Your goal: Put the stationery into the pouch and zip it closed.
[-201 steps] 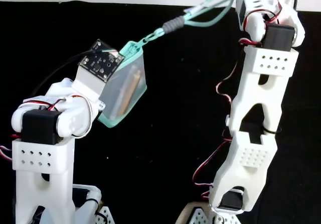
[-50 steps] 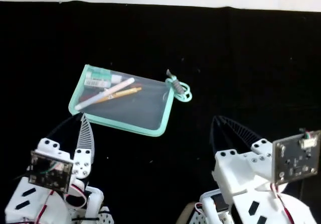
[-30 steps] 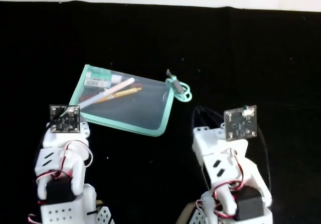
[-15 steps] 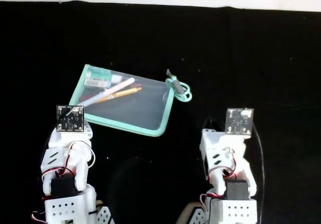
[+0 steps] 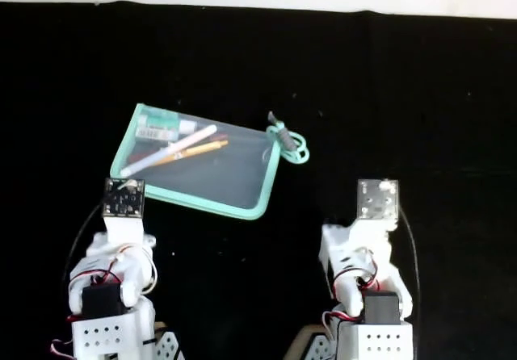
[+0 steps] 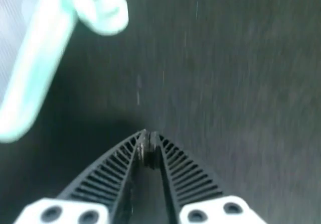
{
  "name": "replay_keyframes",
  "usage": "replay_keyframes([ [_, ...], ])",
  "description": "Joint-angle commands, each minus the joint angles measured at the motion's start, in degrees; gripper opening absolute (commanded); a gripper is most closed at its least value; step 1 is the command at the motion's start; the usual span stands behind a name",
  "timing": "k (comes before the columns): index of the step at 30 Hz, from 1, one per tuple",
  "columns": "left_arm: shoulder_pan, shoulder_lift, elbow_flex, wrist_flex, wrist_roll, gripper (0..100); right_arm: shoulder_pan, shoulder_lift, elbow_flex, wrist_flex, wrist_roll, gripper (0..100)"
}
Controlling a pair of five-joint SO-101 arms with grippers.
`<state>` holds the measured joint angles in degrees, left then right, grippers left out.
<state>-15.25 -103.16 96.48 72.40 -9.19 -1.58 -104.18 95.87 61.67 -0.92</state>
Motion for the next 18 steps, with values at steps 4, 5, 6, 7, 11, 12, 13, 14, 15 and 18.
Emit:
replay_keyframes([
  [4,-2.5,-0.5,0.7,3.3,-0.5,1,0.6,-0.7,7.8,9.7,0.4,1.2],
  [5,-2.5,-0.5,0.7,3.3,-0.5,1,0.6,-0.7,7.8,9.7,0.4,1.2],
  [6,-2.5,-0.5,0.7,3.3,-0.5,1,0.6,-0.7,7.8,9.7,0.4,1.2],
  [7,-2.5,-0.5,0.7,3.3,-0.5,1,0.6,-0.7,7.8,9.7,0.4,1.2],
  [11,-2.5,-0.5,0.7,3.3,-0.5,1,0.6,-0.7,7.8,9.7,0.4,1.2],
  [12,-2.5,-0.5,0.7,3.3,-0.5,1,0.6,-0.7,7.8,9.7,0.4,1.2],
  [13,-2.5,-0.5,0.7,3.3,-0.5,1,0.6,-0.7,7.8,9.7,0.4,1.2],
  [14,-2.5,-0.5,0.7,3.3,-0.5,1,0.6,-0.7,7.8,9.7,0.4,1.2],
  [15,-2.5,-0.5,0.7,3.3,-0.5,1,0.6,-0.7,7.8,9.7,0.4,1.2],
  [18,-2.5,-0.5,0.7,3.3,-0.5,1,0.6,-0.7,7.8,9.7,0.4,1.2],
])
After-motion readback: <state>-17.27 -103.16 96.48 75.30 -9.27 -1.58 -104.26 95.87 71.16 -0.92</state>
